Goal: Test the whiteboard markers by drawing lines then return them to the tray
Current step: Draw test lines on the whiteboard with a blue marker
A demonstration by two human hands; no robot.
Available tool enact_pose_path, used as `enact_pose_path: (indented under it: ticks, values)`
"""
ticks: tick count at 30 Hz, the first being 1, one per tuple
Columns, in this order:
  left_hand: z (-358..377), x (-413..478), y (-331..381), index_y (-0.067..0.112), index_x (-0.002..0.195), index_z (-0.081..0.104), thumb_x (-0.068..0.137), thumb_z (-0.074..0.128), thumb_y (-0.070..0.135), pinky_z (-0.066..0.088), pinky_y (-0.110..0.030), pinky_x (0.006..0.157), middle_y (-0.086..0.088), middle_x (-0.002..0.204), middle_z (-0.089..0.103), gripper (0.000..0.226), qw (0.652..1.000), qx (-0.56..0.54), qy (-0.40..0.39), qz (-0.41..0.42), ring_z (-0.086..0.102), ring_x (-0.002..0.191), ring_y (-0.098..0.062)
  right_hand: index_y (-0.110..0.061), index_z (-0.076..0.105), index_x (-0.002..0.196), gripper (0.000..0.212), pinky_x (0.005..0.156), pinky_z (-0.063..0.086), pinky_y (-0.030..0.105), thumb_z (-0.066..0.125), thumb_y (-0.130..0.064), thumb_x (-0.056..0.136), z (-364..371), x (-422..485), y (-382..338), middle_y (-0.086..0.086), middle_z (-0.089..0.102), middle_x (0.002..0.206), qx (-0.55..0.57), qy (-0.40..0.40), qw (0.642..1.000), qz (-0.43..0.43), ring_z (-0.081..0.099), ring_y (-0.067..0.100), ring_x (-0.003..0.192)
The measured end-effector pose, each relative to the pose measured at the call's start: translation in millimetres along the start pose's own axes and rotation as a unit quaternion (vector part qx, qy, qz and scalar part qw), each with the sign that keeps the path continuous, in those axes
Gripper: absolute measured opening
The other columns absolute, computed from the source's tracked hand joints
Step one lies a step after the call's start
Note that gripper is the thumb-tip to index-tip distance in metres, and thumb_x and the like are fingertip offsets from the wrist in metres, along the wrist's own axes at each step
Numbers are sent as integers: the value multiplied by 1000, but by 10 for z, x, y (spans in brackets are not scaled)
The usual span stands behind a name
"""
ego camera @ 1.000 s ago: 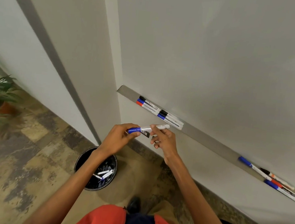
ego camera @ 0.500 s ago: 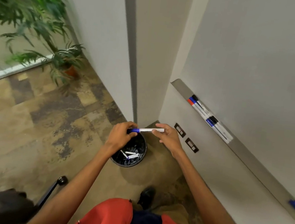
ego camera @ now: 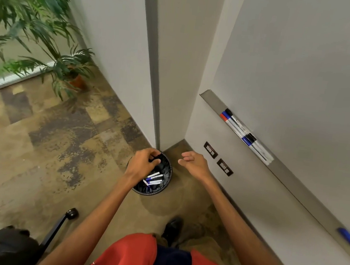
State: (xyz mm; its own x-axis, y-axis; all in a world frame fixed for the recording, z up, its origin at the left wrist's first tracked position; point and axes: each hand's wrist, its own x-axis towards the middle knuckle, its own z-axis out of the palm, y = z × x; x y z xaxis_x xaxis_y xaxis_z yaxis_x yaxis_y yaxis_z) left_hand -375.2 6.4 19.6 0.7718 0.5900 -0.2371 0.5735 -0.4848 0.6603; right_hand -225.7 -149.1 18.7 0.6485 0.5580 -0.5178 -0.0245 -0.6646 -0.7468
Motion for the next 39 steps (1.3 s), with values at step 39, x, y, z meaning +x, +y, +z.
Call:
enact_pose_path:
  ticks: [39]
  values:
    - [3975, -649, 3928, 14, 124, 64, 97, 57, 14, 51, -37, 93, -8, 123, 66, 27, 830, 179, -243, 468, 63, 107, -25, -8, 69, 109, 18, 90, 45, 27, 63, -17, 95, -3340, -2017, 3448, 8, 69, 111, 144, 425, 880, 158, 63, 23, 103]
